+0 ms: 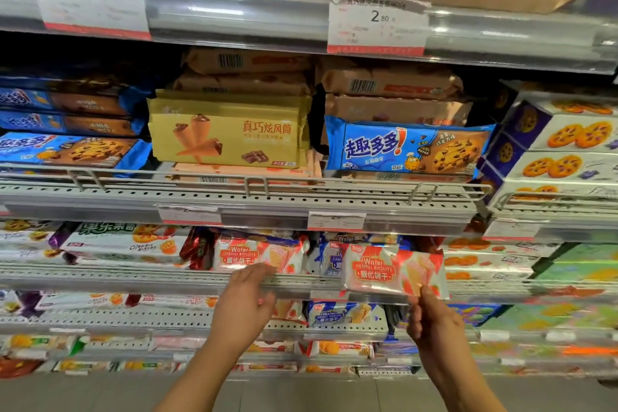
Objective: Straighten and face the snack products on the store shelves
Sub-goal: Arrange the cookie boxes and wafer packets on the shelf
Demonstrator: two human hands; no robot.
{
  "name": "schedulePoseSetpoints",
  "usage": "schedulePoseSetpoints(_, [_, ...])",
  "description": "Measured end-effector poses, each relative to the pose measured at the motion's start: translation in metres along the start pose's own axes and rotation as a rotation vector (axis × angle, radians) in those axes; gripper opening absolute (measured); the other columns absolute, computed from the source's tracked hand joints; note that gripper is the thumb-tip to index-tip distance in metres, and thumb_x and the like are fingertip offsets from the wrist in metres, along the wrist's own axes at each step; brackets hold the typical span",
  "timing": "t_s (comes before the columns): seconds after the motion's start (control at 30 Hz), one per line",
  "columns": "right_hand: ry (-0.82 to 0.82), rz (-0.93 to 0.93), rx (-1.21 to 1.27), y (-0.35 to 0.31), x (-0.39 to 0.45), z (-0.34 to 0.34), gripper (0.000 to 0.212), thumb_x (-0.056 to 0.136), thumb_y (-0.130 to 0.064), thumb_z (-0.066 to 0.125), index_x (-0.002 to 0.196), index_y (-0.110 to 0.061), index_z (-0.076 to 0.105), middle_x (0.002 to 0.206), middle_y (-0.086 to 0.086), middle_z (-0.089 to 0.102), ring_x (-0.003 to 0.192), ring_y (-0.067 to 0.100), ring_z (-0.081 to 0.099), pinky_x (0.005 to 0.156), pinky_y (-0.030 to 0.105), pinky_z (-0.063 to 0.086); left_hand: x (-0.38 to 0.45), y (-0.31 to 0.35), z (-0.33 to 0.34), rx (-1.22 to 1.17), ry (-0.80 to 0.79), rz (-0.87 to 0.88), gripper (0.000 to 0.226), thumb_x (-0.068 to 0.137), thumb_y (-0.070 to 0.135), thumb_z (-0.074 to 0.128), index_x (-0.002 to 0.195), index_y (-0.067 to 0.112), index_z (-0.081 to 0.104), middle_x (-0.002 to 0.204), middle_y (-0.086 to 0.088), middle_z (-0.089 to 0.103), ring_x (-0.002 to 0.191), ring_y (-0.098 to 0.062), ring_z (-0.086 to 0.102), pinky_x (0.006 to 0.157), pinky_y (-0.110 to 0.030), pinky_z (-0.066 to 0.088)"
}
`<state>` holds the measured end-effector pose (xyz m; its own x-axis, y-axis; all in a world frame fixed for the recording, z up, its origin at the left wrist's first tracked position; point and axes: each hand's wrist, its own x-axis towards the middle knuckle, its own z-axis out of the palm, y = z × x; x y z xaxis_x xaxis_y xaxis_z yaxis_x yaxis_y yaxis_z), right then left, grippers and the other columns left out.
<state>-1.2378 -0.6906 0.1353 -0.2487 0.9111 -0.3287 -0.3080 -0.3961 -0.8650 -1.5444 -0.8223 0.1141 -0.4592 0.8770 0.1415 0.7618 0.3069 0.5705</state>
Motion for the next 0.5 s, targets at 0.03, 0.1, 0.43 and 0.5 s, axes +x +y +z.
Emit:
schedulePoseSetpoints(0.03, [0.005, -0.009, 0.0, 0.0, -0.005, -0.003, 0.033, 0.105, -0.029, 0.05, 0.091, -0.003, 0.065, 0.061, 0.008, 0.043, 0.046, 0.012, 0.037, 0.041, 0.021, 0.035, 0.005, 0.003, -0.004, -0.05, 0.014, -0.031, 0.038, 0.092, 0.023, 0.061, 0.13, 0.029, 0.064, 0.132, 0.011, 0.062, 0.12, -0.014, 0.057, 0.096, -0.034, 0.052])
schedulePoseSetpoints(0.1, [0.02, -0.037, -0.031, -0.002, -0.012, -0.009, 0.038, 0.104, -0.029, 0.051, 0.076, -0.005, 0.062, 0.058, 0.011, 0.04, 0.045, 0.016, 0.035, 0.042, 0.024, 0.033, 0.012, 0.011, -0.012, -0.196, 0.041, -0.121, 0.026, 0.095, 0.021, 0.062, 0.119, 0.031, 0.066, 0.115, 0.01, 0.07, 0.097, -0.011, 0.067, 0.083, -0.036, 0.059])
schedulePoseSetpoints(0.43, [0.076, -0.187, -0.175, -0.017, -0.038, -0.042, 0.057, 0.098, -0.029, 0.057, 0.06, 0.013, 0.049, 0.048, 0.015, 0.041, 0.043, 0.019, 0.033, 0.04, 0.023, 0.032, 0.054, 0.031, -0.039, -0.847, 0.166, -0.673, 0.027, 0.103, 0.026, 0.054, 0.098, 0.004, 0.07, 0.089, -0.017, 0.075, 0.081, -0.034, 0.072, 0.075, -0.043, 0.059])
schedulePoseSetpoints(0.5, [0.072, -0.186, -0.16, -0.019, -0.04, -0.046, 0.065, 0.091, -0.034, 0.062, 0.066, 0.023, 0.047, 0.047, 0.016, 0.043, 0.041, 0.018, 0.035, 0.039, 0.021, 0.031, 0.059, 0.024, -0.039, -0.849, 0.126, -0.696, 0.033, 0.104, 0.027, 0.052, 0.096, 0.0, 0.071, 0.088, -0.02, 0.076, 0.08, -0.036, 0.074, 0.074, -0.043, 0.058])
